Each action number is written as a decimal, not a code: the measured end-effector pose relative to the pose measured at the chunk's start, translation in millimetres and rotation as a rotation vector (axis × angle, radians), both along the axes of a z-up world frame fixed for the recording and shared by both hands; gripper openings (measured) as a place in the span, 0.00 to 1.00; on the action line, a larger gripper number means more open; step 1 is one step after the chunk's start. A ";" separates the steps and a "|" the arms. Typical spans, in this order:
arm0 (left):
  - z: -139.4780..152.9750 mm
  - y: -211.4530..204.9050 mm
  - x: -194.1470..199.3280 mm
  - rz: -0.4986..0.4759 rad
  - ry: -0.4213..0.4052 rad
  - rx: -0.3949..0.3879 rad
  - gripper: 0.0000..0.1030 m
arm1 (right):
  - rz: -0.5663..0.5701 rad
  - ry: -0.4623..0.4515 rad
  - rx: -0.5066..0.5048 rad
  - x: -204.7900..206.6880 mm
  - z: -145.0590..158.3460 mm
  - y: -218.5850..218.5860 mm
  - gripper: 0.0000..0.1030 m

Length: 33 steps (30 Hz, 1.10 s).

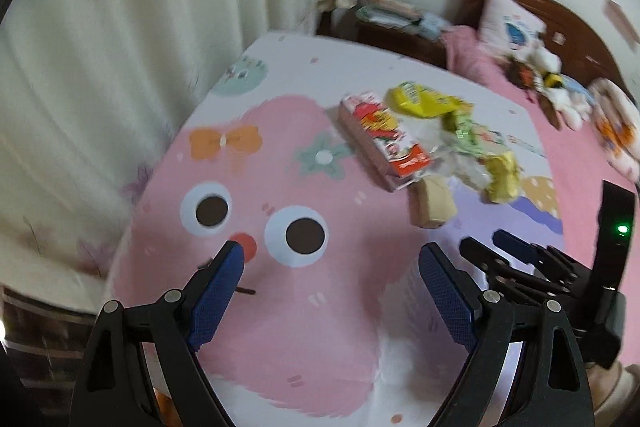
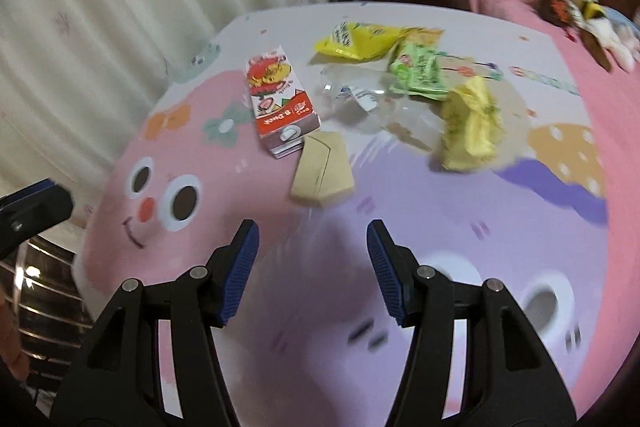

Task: Collect trash
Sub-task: 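Grasp the beige box with the right tool while the left tool grasps the B.Duck milk carton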

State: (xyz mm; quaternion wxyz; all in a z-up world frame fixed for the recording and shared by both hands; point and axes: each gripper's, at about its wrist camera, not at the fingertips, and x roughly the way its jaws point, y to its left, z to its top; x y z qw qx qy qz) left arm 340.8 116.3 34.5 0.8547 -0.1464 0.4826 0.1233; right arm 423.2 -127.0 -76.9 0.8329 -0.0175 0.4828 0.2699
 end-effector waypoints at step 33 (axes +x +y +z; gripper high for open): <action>-80.3 0.2 217.7 0.175 0.194 -0.113 0.88 | 0.067 -0.070 0.052 46.2 -25.8 -20.4 0.44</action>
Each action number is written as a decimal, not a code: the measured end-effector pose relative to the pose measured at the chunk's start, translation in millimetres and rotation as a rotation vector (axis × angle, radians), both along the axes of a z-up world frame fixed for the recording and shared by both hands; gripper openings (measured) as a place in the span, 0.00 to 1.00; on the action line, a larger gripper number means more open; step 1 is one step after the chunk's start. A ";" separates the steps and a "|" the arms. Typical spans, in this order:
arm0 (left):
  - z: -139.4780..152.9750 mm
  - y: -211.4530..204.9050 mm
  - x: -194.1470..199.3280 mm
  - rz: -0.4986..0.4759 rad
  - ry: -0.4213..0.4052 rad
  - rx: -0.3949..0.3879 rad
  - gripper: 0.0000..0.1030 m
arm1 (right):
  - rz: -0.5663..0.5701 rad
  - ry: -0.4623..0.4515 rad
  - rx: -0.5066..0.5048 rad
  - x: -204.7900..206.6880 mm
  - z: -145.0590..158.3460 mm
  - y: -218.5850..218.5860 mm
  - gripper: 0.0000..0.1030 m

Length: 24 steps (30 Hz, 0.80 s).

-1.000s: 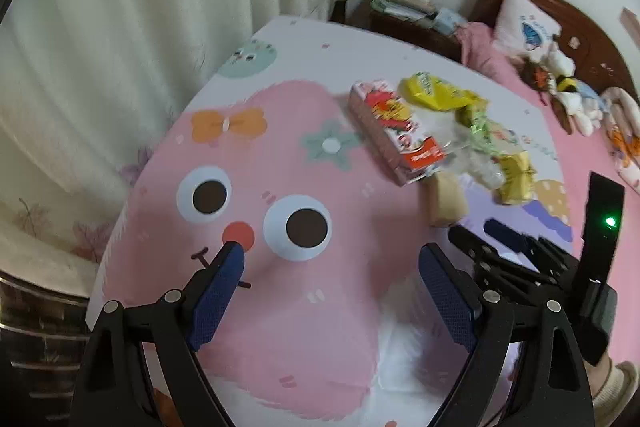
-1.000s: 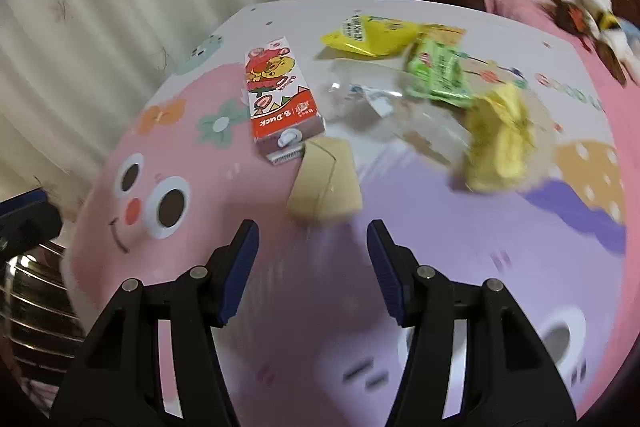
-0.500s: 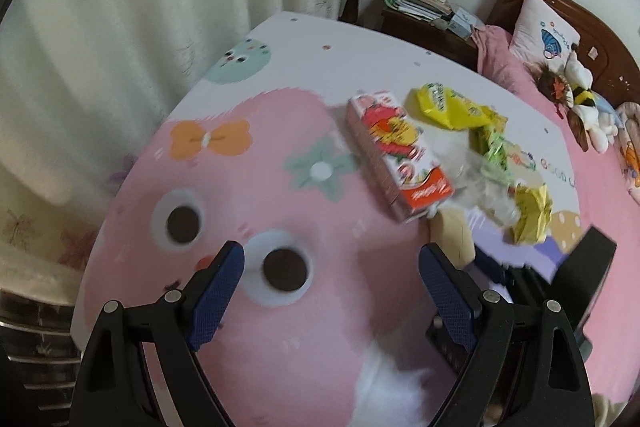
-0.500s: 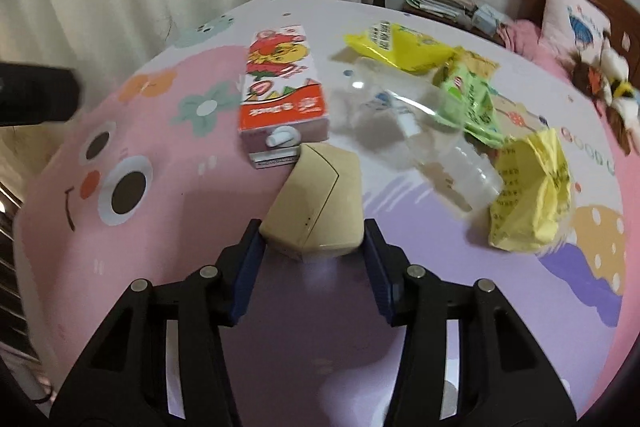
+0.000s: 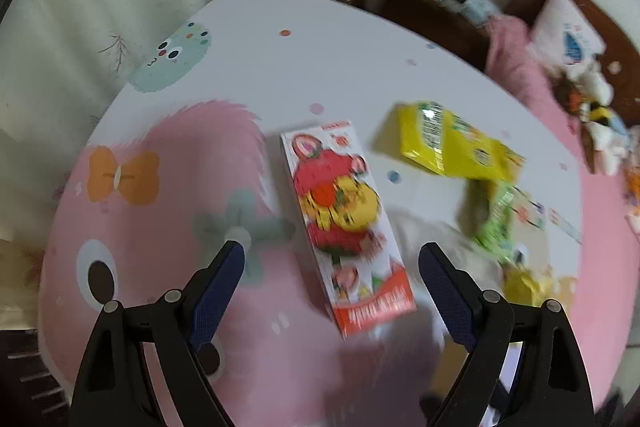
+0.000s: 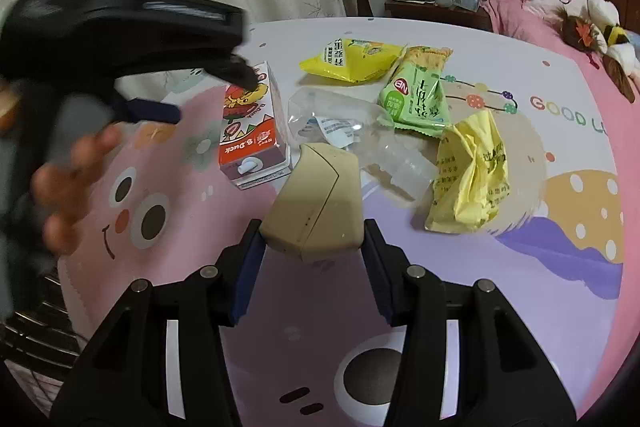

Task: Collect trash
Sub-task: 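Grasp the beige box with the right tool while the left tool grasps the B.Duck milk carton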

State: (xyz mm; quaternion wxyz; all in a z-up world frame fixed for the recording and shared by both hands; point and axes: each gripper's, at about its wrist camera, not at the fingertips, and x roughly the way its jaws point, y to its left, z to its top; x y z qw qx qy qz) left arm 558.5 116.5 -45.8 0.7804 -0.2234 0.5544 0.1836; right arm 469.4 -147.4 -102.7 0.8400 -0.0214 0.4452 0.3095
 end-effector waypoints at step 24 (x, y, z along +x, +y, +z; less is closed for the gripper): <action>-15.5 -3.6 -91.4 -0.134 0.046 0.048 0.49 | 0.001 0.060 0.003 -49.4 11.5 5.7 0.44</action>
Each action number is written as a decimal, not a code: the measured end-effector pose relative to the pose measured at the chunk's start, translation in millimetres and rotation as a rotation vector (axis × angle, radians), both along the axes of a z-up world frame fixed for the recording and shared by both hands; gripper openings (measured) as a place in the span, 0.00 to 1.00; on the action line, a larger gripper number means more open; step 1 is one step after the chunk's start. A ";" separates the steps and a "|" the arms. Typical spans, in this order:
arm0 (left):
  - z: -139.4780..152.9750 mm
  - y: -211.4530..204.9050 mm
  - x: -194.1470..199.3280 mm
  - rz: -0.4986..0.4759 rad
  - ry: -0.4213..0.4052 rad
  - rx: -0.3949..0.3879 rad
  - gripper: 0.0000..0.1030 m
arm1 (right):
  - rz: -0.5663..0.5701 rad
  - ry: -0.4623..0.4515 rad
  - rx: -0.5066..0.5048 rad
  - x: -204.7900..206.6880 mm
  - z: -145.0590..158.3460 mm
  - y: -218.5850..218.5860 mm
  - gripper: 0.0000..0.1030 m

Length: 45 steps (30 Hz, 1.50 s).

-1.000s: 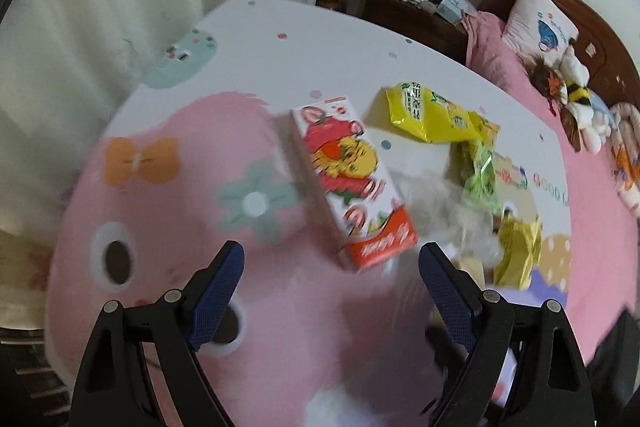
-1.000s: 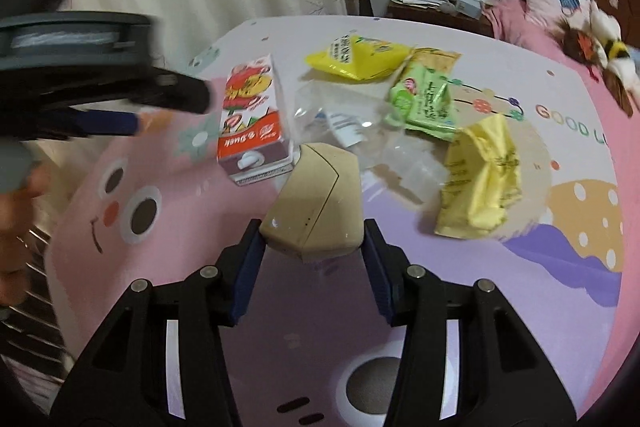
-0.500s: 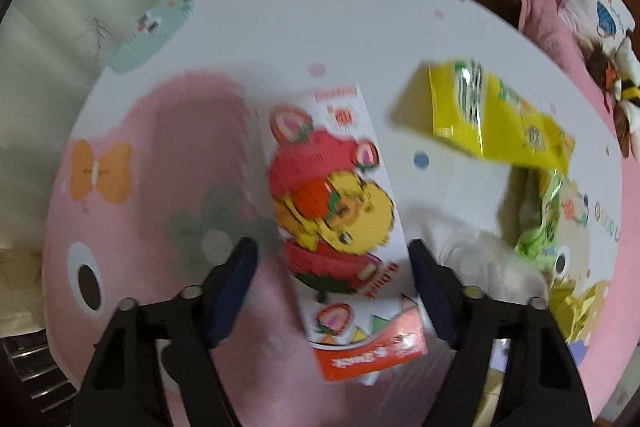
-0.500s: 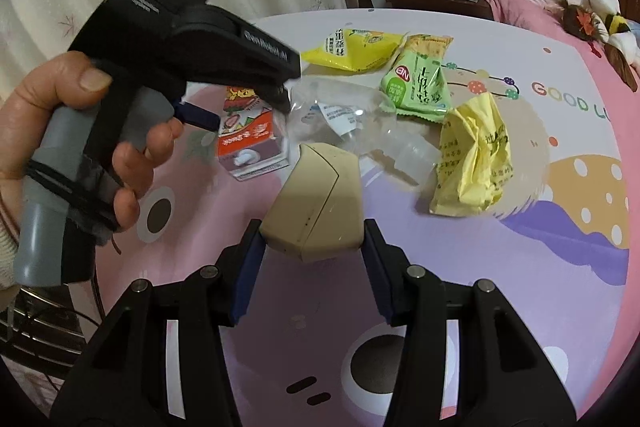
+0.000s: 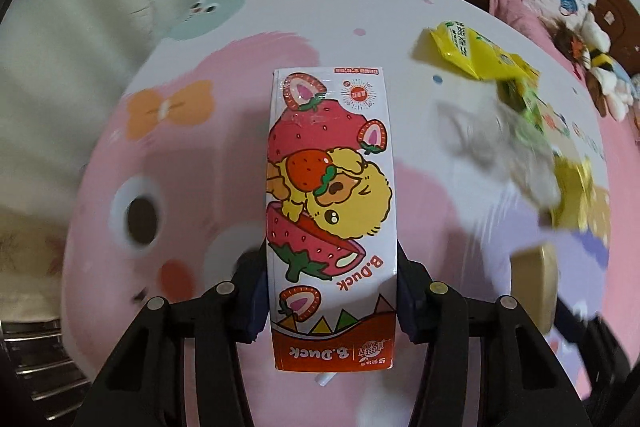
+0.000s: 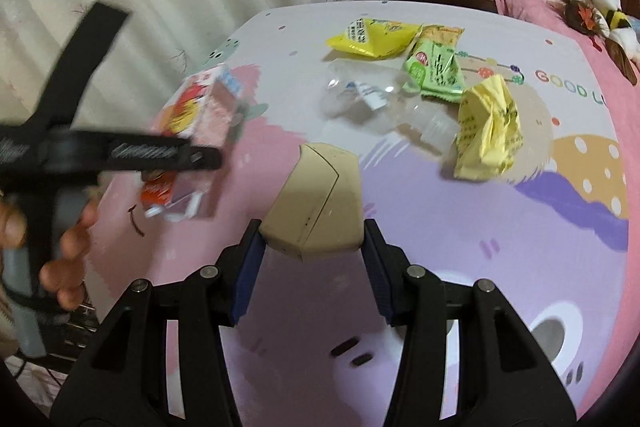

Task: Collect trash
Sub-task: 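Grasp the beige box with the right tool while the left tool grasps the B.Duck milk carton, then carry both items over the bin and open both tools to drop them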

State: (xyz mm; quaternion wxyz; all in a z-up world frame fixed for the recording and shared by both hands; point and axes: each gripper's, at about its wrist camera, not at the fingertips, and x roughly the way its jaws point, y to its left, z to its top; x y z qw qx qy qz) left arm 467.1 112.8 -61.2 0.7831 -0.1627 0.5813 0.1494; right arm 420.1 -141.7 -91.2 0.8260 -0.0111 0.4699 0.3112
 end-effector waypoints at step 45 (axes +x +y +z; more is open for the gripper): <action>-6.9 15.6 -442.0 -0.403 -0.022 -0.055 0.50 | -0.201 0.216 -0.061 -394.1 -37.0 46.4 0.44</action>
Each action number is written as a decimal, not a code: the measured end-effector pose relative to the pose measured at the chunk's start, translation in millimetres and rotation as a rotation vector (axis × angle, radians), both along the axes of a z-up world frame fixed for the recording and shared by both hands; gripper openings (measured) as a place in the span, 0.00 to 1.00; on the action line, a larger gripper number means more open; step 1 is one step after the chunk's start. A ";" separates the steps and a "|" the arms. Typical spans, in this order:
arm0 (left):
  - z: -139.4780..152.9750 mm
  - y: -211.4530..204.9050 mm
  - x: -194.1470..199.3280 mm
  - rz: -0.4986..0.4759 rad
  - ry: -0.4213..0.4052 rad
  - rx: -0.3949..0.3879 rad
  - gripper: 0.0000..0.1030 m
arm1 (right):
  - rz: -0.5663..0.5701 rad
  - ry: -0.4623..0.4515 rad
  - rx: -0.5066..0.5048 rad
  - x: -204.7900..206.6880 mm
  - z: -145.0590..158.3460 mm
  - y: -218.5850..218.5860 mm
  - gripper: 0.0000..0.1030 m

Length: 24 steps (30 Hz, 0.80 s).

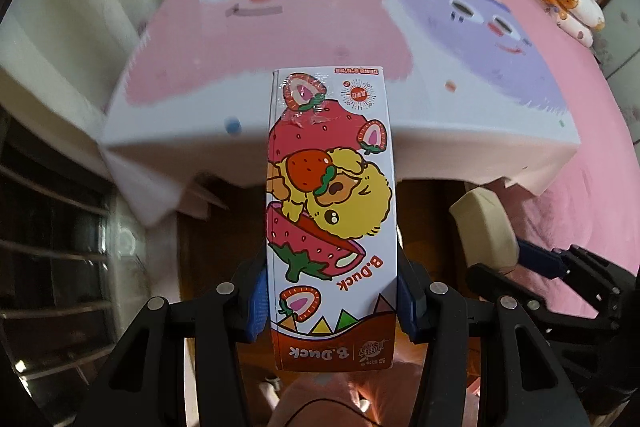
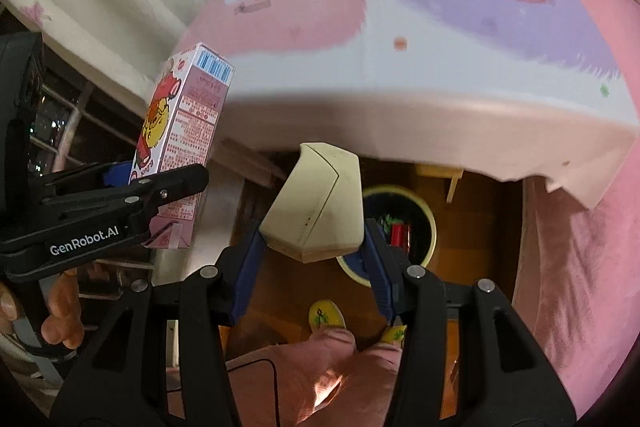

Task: Collect trash
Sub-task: 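Carry both items over the bin and open both tools to drop them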

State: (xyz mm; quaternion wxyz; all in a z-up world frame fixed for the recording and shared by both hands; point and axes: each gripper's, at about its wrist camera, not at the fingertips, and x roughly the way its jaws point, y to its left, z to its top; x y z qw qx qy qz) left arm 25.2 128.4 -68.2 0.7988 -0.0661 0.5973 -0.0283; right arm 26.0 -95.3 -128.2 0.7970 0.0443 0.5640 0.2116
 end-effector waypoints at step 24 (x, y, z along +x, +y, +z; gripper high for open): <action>-258.8 -39.0 13.5 0.044 0.127 -0.084 0.50 | -0.055 0.262 0.003 18.2 -269.1 -20.9 0.44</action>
